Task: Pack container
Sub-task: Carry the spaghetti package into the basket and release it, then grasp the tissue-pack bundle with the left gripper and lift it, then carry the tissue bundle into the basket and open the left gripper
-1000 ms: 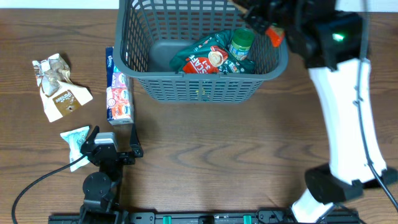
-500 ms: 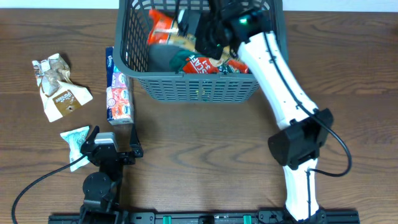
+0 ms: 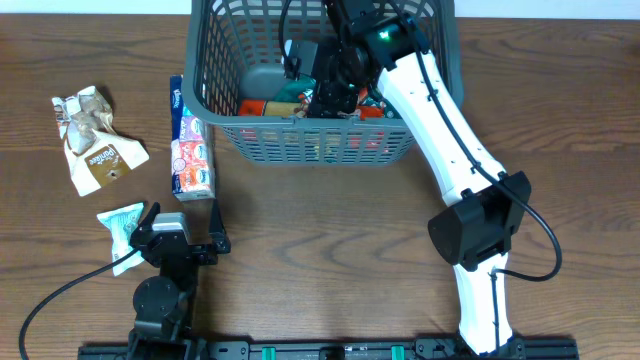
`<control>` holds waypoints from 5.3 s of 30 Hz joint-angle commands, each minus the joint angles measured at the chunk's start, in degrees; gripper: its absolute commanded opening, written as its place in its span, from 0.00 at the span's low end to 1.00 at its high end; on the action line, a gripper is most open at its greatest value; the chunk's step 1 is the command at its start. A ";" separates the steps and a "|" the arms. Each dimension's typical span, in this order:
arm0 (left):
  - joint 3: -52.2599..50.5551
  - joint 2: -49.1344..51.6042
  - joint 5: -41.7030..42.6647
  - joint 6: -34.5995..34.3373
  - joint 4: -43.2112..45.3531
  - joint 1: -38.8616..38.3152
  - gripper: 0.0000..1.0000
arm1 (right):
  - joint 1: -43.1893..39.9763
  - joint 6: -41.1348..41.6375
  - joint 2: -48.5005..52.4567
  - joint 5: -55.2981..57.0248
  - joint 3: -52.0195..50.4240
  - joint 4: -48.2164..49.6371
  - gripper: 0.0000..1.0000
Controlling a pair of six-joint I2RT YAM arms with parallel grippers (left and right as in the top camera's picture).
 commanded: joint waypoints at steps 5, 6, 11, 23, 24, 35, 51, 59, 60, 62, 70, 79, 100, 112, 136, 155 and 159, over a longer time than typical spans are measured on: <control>3.32 0.09 -0.63 -6.84 -4.04 -0.07 0.99 | -3.06 8.00 -3.41 -1.46 2.75 3.50 0.99; 5.51 0.42 -1.20 -7.43 -6.14 -0.07 0.99 | -3.87 9.90 -4.28 -1.46 3.34 4.55 0.99; 21.92 7.98 -5.01 -8.44 -21.29 -0.04 0.99 | -10.12 20.72 -9.75 -1.60 6.54 8.04 0.99; 71.49 56.37 -9.33 -9.38 -53.31 4.42 0.98 | -33.90 38.47 -19.37 -2.47 7.30 1.14 0.99; 74.62 60.41 -8.35 -9.49 -55.89 5.46 0.98 | -35.21 38.47 -19.32 -2.62 7.26 -0.33 0.99; 89.09 91.52 11.63 -9.14 -60.26 20.41 0.98 | -42.45 36.68 -18.53 -2.58 6.51 -9.49 0.99; 89.07 104.06 17.49 10.25 -51.58 20.83 0.99 | -42.73 35.85 -18.45 -2.62 5.88 -11.39 0.99; 89.07 105.90 20.37 12.44 -47.12 20.06 0.99 | -42.73 35.82 -18.38 -2.62 5.86 -12.61 0.99; 89.07 106.20 20.37 12.46 -46.82 19.78 0.98 | -42.73 35.82 -18.38 -2.62 5.86 -12.61 0.99; 89.07 107.14 20.41 12.46 -46.03 19.08 0.99 | -42.71 35.82 -18.38 -2.62 5.86 -12.63 0.99; 89.07 113.02 20.39 12.41 -44.46 17.38 0.99 | -42.73 35.36 -18.38 -2.62 5.86 -12.63 0.99; 89.07 121.07 20.35 12.20 -44.24 17.29 0.98 | -42.71 35.39 -18.38 -2.62 5.86 -12.74 0.99; 89.15 120.87 20.33 9.44 -53.55 17.29 0.06 | -42.71 34.34 -18.38 -2.62 5.88 -14.53 0.99; 95.32 96.54 20.31 5.14 -53.33 19.54 0.06 | -42.73 33.90 -18.38 -2.62 5.88 -14.62 0.99; 107.56 85.26 17.81 53.81 -43.82 -6.62 0.06 | -42.73 33.29 -18.38 -2.62 5.88 -14.82 0.99; 107.54 114.22 16.87 57.86 -37.86 -10.82 0.40 | -42.73 33.29 -18.38 -2.62 5.88 -16.72 0.99; 107.56 114.73 16.94 54.49 -37.90 -9.64 0.67 | -42.73 33.27 -18.38 -2.62 5.88 -17.68 0.99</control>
